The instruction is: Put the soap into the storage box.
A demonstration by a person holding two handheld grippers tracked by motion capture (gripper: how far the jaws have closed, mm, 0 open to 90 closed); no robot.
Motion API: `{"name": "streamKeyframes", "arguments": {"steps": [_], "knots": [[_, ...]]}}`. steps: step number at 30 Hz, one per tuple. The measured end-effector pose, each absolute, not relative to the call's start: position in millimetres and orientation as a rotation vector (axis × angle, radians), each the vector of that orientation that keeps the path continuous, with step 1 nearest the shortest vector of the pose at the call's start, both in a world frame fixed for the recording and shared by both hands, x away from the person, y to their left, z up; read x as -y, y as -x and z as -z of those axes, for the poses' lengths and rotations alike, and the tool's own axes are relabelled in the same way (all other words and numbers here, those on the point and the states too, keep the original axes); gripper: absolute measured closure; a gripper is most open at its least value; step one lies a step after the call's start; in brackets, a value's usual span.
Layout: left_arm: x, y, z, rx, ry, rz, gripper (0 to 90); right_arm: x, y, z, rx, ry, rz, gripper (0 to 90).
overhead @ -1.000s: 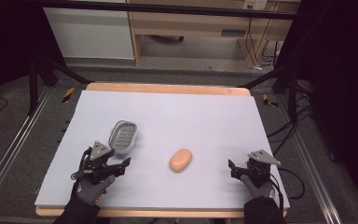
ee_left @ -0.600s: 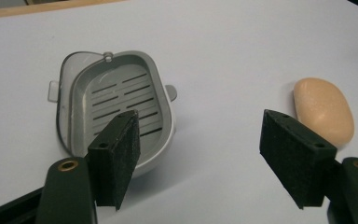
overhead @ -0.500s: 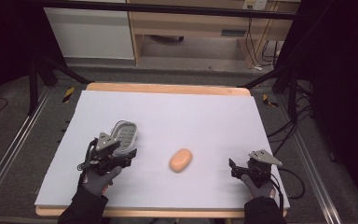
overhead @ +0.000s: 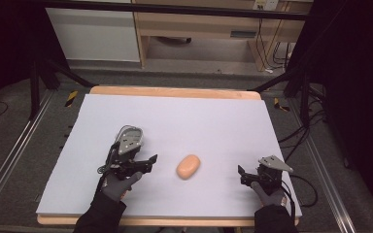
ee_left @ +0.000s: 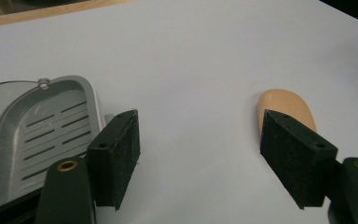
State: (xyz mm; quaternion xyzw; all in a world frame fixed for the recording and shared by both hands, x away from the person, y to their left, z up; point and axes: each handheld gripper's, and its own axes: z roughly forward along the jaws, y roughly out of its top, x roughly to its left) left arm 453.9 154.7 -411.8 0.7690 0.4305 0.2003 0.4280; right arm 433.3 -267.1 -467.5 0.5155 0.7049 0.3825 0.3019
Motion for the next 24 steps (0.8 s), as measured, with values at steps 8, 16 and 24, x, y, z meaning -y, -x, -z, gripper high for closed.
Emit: {"name": "streamKeyframes", "arguments": {"steps": [8,16,24], "knots": [[-137,-456,413,-1.047,-1.941,-0.491,27.9,267,-434,468,-1.874,-1.366,-1.013,5.1],[-120,-457,417,-1.019,-1.97,-0.485,26.9,266,-434,468,-1.877,-1.364,-1.011,5.1],[-107,-458,421,-0.991,-2.01,-0.48,25.6,266,-434,468,-1.879,-1.364,-1.011,5.1]]}}
